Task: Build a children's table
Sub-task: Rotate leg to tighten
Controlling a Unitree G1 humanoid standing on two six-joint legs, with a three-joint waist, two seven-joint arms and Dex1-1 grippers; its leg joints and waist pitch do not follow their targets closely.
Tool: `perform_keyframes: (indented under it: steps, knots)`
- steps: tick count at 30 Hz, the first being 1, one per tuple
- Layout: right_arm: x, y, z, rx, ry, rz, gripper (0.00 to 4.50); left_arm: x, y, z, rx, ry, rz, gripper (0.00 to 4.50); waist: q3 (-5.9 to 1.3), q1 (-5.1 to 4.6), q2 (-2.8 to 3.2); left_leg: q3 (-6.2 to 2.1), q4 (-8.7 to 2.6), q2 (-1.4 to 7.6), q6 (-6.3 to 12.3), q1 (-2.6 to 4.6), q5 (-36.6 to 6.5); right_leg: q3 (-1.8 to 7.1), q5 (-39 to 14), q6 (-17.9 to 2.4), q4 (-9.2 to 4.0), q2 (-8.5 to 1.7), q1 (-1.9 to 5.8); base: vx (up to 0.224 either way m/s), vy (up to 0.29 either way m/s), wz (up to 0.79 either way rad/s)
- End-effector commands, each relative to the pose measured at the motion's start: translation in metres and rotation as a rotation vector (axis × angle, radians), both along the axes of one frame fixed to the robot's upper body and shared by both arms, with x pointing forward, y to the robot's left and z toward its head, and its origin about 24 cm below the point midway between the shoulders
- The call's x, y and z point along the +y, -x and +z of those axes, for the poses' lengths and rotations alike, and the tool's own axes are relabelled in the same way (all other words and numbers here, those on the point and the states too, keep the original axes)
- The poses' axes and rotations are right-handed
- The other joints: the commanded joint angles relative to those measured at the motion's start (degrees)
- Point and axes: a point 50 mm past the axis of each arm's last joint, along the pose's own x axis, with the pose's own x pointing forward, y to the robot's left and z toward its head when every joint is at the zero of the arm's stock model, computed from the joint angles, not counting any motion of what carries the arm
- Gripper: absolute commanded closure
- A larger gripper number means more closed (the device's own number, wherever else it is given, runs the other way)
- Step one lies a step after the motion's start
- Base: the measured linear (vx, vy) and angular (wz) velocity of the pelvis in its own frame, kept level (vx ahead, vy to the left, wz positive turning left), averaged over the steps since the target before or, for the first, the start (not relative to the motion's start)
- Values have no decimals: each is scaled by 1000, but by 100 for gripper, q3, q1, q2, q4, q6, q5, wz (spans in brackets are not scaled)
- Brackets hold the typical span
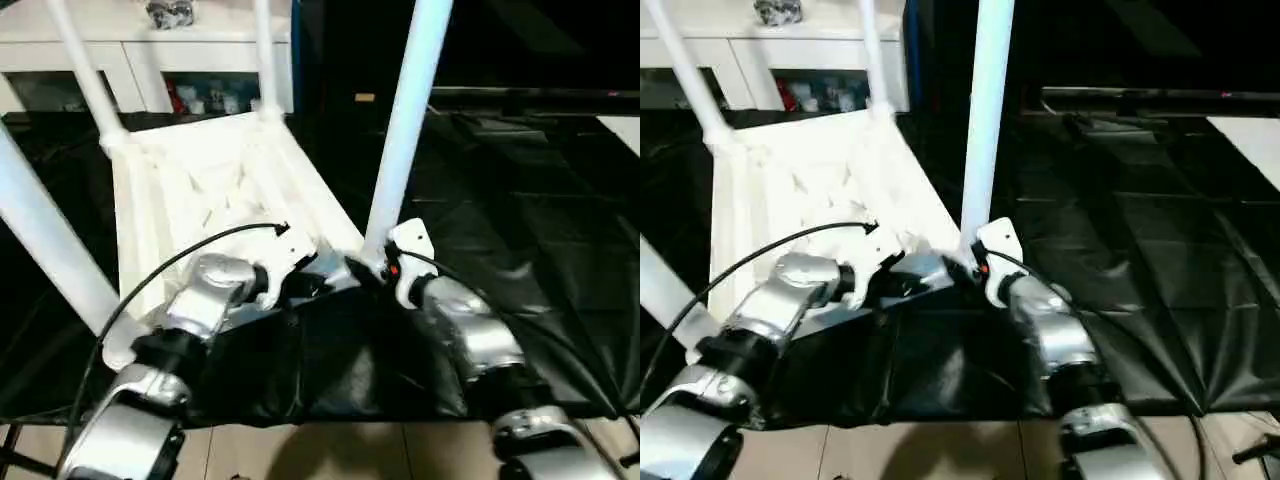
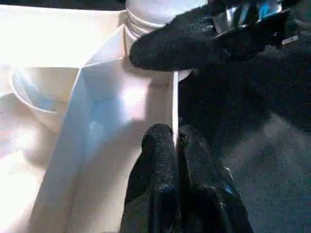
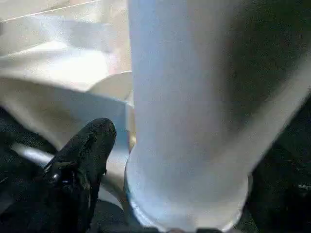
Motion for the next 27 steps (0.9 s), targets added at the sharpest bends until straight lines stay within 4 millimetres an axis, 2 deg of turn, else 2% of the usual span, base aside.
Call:
perform_keyframes:
  steps: [1, 5, 6, 8, 13, 15, 22, 26, 27]
  knots:
    - [17, 8, -1, 21, -12, 142, 59, -16, 11, -3, 28, 81, -113, 450, -317, 30, -71, -43, -309, 174, 513, -56, -783, 356, -1049, -1070, -460, -442, 298, 0, 0, 0]
    - [7, 18, 0, 44, 16, 318, 59, -7, 14, 1, 58, 101, -190, 450, -311, 71, -82, -40, -310, 188, 536, -51, -762, 345, -1083, -1075, -452, -436, 298, 0, 0, 0]
    - [2, 25, 0, 66, 29, 420, 59, -2, 15, 2, 66, 91, -225, 450, -310, 111, -90, -36, -307, 195, 541, -48, -786, 342, -1128, -1056, -452, -439, 303, 0, 0, 0]
    - [-2, 31, 1, 92, 36, 504, 59, 3, 16, 5, 82, 98, -261, 450, -307, 166, -91, -29, -305, 209, 543, -34, -810, 345, -1224, -1024, -454, -441, 285, 0, 0, 0]
    - [-6, 39, 3, 145, 26, 632, 104, 12, 21, 7, 128, 94, -335, 450, -309, 219, -92, -33, -312, 215, 500, -35, -797, 343, -1253, -1035, -450, -444, 281, 0, 0, 0]
    - [-6, 39, 3, 149, 22, 641, 135, 13, 21, 7, 134, 95, -343, 450, -312, 230, -90, -33, -310, 220, 495, -40, -787, 345, -1215, -1055, -443, -455, 279, 0, 0, 0]
    - [-5, 45, 4, 208, 8, 724, 170, 16, 22, 7, 155, 87, -359, 450, -322, 262, -79, -35, -303, 217, 469, -41, -710, 340, -1131, -1080, -432, -449, 280, 0, 0, 0]
    - [-4, 46, 2, 212, -6, 707, 178, 17, 20, 6, 151, 79, -340, 450, -325, 270, -83, -36, -303, 212, 437, -41, -703, 337, -1159, -1054, -434, -449, 283, 0, 0, 0]
    - [-2, 43, 0, 187, -9, 640, 178, 17, 17, 5, 128, 74, -295, 450, -325, 268, -76, -37, -303, 216, 421, -40, -712, 339, -1163, -1046, -437, -451, 278, 0, 0, 0]
